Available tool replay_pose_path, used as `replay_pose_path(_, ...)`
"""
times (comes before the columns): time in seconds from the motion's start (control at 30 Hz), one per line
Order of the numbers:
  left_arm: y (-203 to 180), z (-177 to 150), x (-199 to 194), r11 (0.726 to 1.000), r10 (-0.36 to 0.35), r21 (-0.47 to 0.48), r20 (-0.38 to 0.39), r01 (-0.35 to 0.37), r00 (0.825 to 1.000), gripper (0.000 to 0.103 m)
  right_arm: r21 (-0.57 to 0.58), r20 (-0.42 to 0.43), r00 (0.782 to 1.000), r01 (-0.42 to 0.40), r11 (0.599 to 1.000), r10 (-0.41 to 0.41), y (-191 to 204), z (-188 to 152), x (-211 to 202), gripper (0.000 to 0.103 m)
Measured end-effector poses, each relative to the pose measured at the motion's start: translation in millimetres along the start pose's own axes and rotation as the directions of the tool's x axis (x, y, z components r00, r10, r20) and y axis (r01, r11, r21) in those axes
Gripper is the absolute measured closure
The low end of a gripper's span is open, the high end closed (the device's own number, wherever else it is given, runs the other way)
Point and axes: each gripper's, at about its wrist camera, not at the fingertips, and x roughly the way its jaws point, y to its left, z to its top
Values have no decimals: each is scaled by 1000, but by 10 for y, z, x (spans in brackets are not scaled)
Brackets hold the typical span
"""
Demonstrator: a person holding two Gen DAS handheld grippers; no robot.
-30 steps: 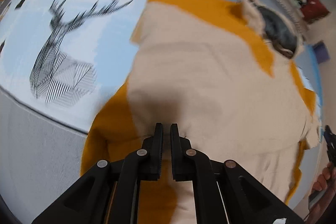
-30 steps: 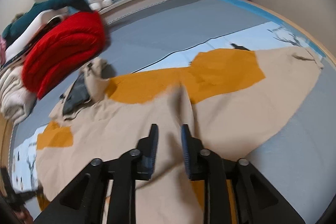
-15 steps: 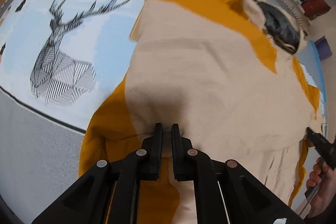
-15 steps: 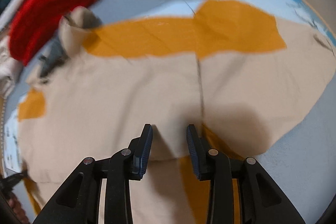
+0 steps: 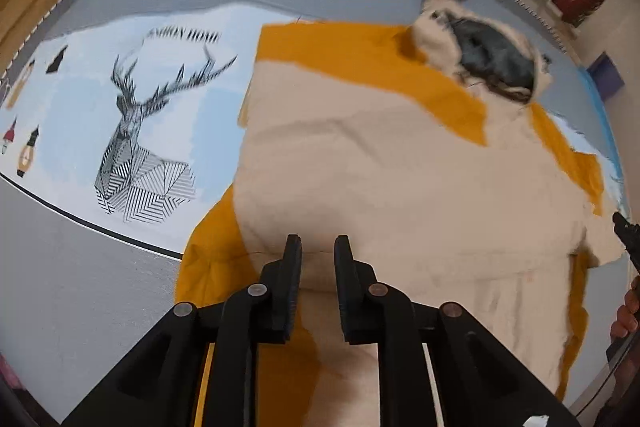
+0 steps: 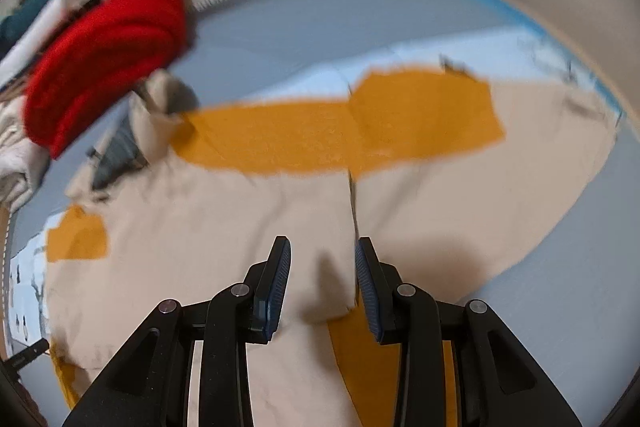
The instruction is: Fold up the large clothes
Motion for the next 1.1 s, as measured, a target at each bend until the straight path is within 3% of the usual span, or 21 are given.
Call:
replay_pose_path(0.23, -536, -95, -459, 997, -35, 69, 138, 25, 990, 87, -103, 214, 975, -45, 994, 66, 140, 129, -797, 68)
replay_pose_path(0.33, -769, -142, -600, 993, -50, 119, 179, 29, 982, 87, -139, 258, 962, -56, 989, 91, 88, 151, -1000, 68)
replay_pose_path(0.47, -995, -258, -761, 985, -67, 168, 229, 29, 971, 87, -133, 255, 961, -78, 988, 110, -158, 163, -1091, 68)
replay_pose_path(0.67, -1316, -391, -914, 970, -102, 240, 274, 35, 956, 87, 16, 270, 962, -42, 999, 36, -1008, 268, -1095, 68)
replay_pose_path(0.93, -1573, -581, -1073, 950, -133, 310, 270, 44, 954, 87, 171, 249, 965, 46, 984, -88, -2197, 400, -1090, 68)
replay_pose_path(1.1, -1720, -773, -1064, 933, -156, 354, 247, 61, 957, 86, 291, 273, 954, 39, 956, -122, -2824, 452, -1202, 68)
